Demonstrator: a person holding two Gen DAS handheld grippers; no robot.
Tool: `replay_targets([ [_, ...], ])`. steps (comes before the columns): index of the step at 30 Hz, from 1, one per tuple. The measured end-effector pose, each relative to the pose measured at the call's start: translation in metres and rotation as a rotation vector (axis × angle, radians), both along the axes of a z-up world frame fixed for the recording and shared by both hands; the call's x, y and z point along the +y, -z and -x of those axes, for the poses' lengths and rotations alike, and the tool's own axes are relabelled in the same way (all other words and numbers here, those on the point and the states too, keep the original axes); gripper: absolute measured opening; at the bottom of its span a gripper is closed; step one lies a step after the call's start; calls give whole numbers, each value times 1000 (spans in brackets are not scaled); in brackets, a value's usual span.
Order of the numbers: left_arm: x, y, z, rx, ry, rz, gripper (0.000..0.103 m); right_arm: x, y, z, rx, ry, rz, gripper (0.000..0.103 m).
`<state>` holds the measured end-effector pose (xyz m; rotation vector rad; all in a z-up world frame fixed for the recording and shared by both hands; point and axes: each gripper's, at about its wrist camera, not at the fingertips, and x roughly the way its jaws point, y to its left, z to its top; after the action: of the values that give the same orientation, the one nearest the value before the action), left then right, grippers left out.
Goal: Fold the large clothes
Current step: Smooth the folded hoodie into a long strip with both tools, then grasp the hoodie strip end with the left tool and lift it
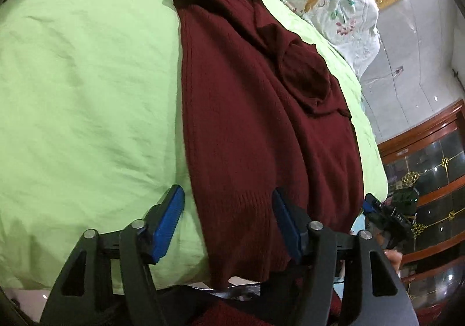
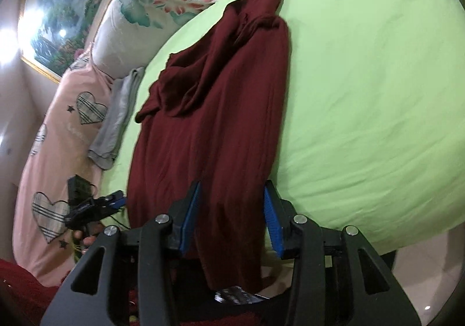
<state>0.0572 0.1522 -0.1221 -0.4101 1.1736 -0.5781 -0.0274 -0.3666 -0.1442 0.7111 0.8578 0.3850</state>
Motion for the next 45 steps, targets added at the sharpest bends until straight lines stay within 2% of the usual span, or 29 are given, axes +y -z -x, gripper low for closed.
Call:
replay_targets([
  [1,-2,1,1,6,15,-9,19,-1,2,0,-10,3,-23,42],
  [2,-5,4,1,22,32,-16,4,-1,2,0,-14,4,-35,32],
  [3,-9,7,1,36,40,-24,5,0,3,0,-11,1,-40,12],
  [4,-12,6,3,24,45,-34,5,0,4,-1,-1,-6,-39,8],
  [6,-12,-1,8,-9,57,-63,4,-8,1,4,-26,15,-50,7],
  [9,5,-16,12,-42,20,-35,4,-46,-6,20,-79,99,-125,7],
  [12,28,-14,11,-27,-18,-21,4,-64,-2,27,-75,128,-129,6],
  [14,33,-1,11,13,-14,-45,4,-61,5,25,-61,91,-167,6],
  [17,34,4,16,25,2,-13,8,-53,13,25,-34,68,-154,7],
  [21,37,8,18,44,6,22,13,-55,18,31,-41,35,-167,22],
  [23,32,12,16,67,30,52,24,-51,20,30,-47,-11,-180,28],
  [26,25,16,14,63,58,78,25,-33,26,25,-34,-102,-182,29],
  [29,21,21,10,88,79,124,24,-5,30,17,-24,-186,-141,29],
  [31,17,24,10,100,109,129,17,9,32,15,-31,-215,-115,25],
  [32,15,23,11,87,111,106,6,14,32,14,-36,-219,-101,10],
  [33,13,22,12,77,118,86,7,15,31,13,-38,-221,-101,5],
  [35,15,16,14,45,109,92,6,11,25,14,-60,-217,-126,5],
  [40,25,2,19,-3,38,223,6,-1,-2,14,-120,-201,-193,5],
  [45,27,-20,12,-46,2,273,6,-14,-26,5,-192,-170,-261,5],
])
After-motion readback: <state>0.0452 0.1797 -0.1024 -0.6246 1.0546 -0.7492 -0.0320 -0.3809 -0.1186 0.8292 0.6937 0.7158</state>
